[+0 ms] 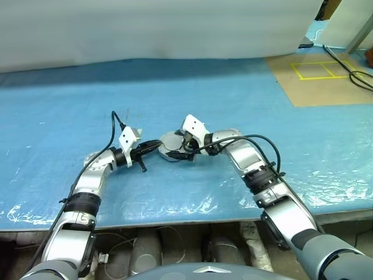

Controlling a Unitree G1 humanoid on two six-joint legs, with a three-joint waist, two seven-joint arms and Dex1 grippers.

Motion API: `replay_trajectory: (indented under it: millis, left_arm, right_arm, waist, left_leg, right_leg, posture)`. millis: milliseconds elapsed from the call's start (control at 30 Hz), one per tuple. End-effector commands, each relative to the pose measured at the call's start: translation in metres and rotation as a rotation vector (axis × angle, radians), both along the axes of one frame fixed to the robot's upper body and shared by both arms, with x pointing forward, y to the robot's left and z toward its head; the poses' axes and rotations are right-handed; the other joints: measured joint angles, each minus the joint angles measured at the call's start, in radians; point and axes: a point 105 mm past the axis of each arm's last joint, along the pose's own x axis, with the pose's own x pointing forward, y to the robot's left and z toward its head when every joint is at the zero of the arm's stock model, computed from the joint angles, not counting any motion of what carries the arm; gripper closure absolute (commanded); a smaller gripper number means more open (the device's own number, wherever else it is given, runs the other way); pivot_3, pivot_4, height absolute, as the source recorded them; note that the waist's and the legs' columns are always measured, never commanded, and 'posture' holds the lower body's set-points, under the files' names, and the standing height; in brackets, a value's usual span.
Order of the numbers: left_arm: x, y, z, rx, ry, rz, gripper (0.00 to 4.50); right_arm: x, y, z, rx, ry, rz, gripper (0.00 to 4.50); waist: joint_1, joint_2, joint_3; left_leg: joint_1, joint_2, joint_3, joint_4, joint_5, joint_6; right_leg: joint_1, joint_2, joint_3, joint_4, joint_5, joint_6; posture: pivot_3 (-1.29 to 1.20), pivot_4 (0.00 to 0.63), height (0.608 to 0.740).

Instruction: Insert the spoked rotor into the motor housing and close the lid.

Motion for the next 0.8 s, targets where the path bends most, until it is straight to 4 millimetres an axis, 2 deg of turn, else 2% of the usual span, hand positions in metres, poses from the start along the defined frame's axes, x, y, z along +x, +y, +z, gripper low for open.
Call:
replay_trajectory:
  millis: [33, 67, 333, 633, 800]
  left_arm:
    - [-0.002, -0.003, -0.008, 0.014, 0.032, -0.012, 4.48]
    - [-0.002, -0.003, -0.009, 0.015, 0.034, -0.013, 4.48]
    - [-0.001, -0.001, -0.008, 0.024, 0.038, -0.017, 4.48]
    - [0.0, 0.0, -0.001, 0.017, 0.032, -0.032, 4.48]
    - [0.0, 0.001, 0.0, 0.016, 0.033, -0.035, 4.48]
  right_arm:
    - [-0.016, -0.005, -0.026, -0.041, 0.092, 0.036, 0.06]
    - [-0.015, -0.003, -0.02, -0.019, 0.071, 0.045, 0.06]
    - [0.0, 0.003, 0.024, 0.16, -0.052, 0.022, 0.06]
    - [0.009, 0.001, 0.047, 0.297, -0.126, -0.036, 0.06]
    - [0.011, -0.004, 0.05, 0.359, -0.078, -0.075, 0.06]
  waist:
    - [-0.002, -0.001, 0.0]
    - [-0.003, -0.001, 0.0]
    - [-0.003, -0.001, 0.001]
    - [-0.003, -0.004, 0.003]
    - [-0.003, -0.005, 0.003]
  left_leg:
    - [-0.003, 0.0, 0.0, 0.0, 0.002, -0.003]
    - [-0.005, 0.0, 0.0, 0.0, 0.002, -0.004]
    - [-0.015, 0.001, -0.003, 0.003, 0.001, -0.006]
    - [-0.021, 0.001, -0.005, 0.007, 0.001, -0.006]
    - [-0.021, 0.001, -0.005, 0.008, 0.001, -0.006]
  right_leg:
    - [-0.003, 0.0, 0.0, 0.0, 0.0, 0.0]
    - [-0.005, 0.0, -0.001, 0.0, 0.003, 0.004]
    - [-0.013, 0.001, -0.006, 0.003, 0.004, 0.005]
    - [-0.016, 0.0, -0.008, 0.005, 0.005, 0.006]
    - [-0.016, 0.001, -0.008, 0.007, 0.005, 0.006]
  posture:
    - [0.0, 0.15, 0.74]
    - [0.0, 0.15, 0.74]
    - [0.0, 0.15, 0.74]
    - [0.0, 0.15, 0.74]
    - [0.0, 0.15, 0.74]
